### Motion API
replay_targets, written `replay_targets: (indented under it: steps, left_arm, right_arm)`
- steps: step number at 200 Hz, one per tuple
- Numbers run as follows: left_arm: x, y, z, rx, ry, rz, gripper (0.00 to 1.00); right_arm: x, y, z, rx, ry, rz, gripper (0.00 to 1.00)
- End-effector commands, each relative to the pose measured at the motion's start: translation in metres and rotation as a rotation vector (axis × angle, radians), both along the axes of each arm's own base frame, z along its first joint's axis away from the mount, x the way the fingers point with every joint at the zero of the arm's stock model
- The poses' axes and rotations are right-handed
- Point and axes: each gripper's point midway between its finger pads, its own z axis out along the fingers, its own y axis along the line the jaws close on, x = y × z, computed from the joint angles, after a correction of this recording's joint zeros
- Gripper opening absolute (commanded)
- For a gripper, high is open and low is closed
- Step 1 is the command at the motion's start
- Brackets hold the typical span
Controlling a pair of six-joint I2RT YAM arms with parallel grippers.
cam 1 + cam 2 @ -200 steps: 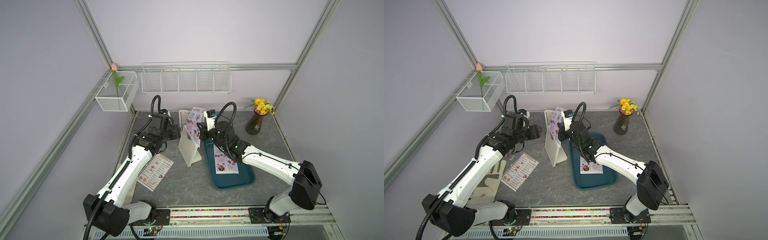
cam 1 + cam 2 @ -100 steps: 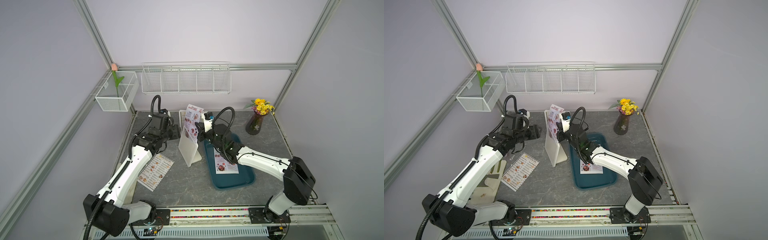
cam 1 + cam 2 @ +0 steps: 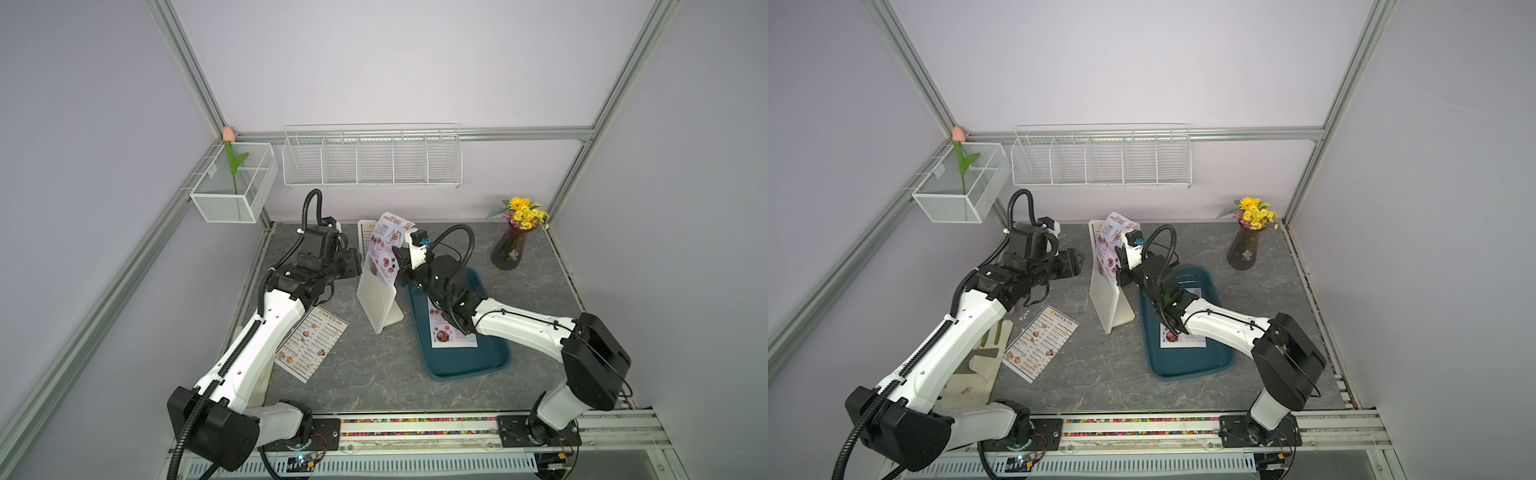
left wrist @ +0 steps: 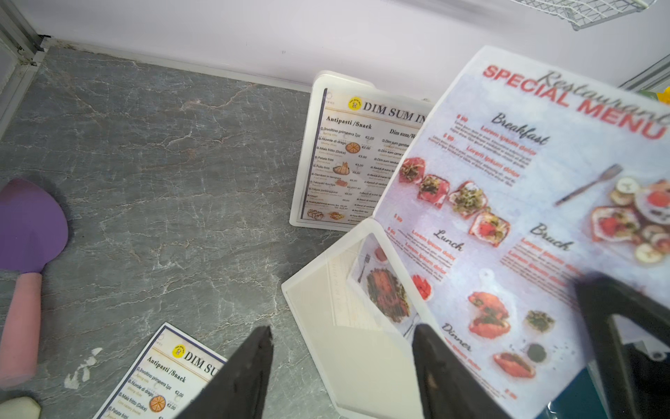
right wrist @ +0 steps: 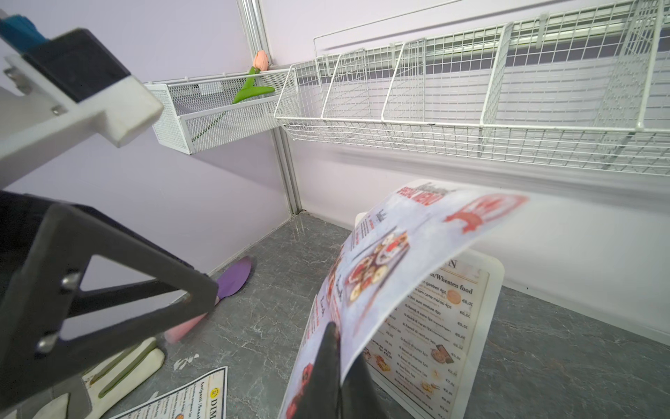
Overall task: Replace the menus in the menu holders
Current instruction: Insert the menu into the menu holder.
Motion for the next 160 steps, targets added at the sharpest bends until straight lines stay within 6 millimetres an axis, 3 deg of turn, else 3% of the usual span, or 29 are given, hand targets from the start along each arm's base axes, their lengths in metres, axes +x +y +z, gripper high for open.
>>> replay_targets:
  steps: [1,91,160]
  left_arm:
    - [0.005,-0.002,0.012,-0.004,-0.031,-0.002,0.64]
    - [0.005,-0.002,0.011,-0.003,-0.033,0.002,0.64]
    - [0.006,-0.002,0.011,-0.010,-0.037,0.005,0.64]
  right_arm:
    - [-0.001,0.000,0.007,0.015,-0.062,-0.016,0.06]
    - [-0.014,0.002,0.007,0.061,-0.092,-0.010,0.07]
    - [-0.034,0.005,0.007,0.086,-0.062,0.057,0.14]
